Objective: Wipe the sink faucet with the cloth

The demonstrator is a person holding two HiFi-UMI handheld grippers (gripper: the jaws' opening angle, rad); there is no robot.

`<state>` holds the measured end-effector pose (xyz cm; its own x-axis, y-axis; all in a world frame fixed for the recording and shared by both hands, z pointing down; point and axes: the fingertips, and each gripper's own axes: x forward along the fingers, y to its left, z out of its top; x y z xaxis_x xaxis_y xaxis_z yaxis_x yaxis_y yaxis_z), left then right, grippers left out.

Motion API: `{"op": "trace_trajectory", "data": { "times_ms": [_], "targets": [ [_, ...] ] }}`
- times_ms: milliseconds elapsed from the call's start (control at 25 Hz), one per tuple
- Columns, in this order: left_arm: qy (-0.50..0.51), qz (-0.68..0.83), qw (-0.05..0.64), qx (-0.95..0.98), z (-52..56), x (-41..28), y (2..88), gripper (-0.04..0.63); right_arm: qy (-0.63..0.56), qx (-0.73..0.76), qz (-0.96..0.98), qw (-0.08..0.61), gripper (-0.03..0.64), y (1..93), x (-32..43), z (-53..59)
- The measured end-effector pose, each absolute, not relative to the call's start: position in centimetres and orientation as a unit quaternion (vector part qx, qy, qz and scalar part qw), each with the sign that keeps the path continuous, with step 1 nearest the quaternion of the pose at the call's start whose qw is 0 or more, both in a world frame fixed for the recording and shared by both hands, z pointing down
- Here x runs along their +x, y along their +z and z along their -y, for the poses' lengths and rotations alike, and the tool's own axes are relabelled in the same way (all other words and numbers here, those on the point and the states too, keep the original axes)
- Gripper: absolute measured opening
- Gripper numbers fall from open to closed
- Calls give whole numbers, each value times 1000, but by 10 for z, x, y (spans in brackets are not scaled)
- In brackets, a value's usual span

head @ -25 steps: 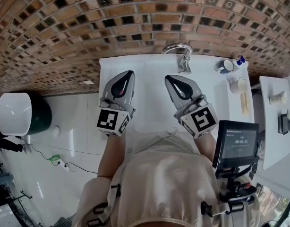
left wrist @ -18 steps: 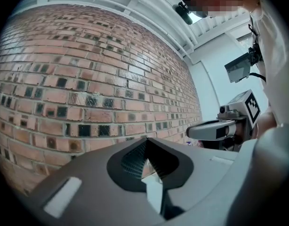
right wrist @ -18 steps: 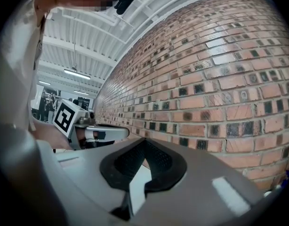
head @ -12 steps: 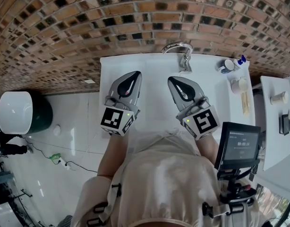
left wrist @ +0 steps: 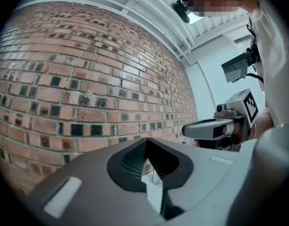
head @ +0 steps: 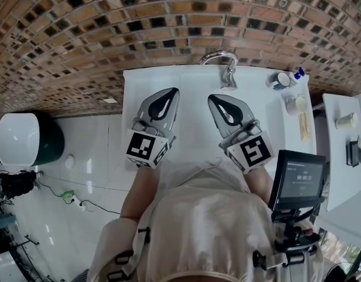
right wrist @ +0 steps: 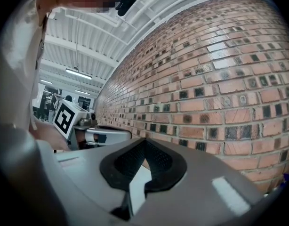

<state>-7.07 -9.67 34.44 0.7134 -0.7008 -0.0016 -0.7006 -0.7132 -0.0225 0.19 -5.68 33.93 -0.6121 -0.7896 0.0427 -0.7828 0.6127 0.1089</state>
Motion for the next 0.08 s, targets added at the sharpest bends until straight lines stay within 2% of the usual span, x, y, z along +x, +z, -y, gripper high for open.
{"op": "trace_trajectory", "data": {
  "times_ms": [80],
  "targets": [
    [-5,-376,10,-927,97,-69,346,3,-32,441,896,46,-9,340,2,57]
  ]
}}
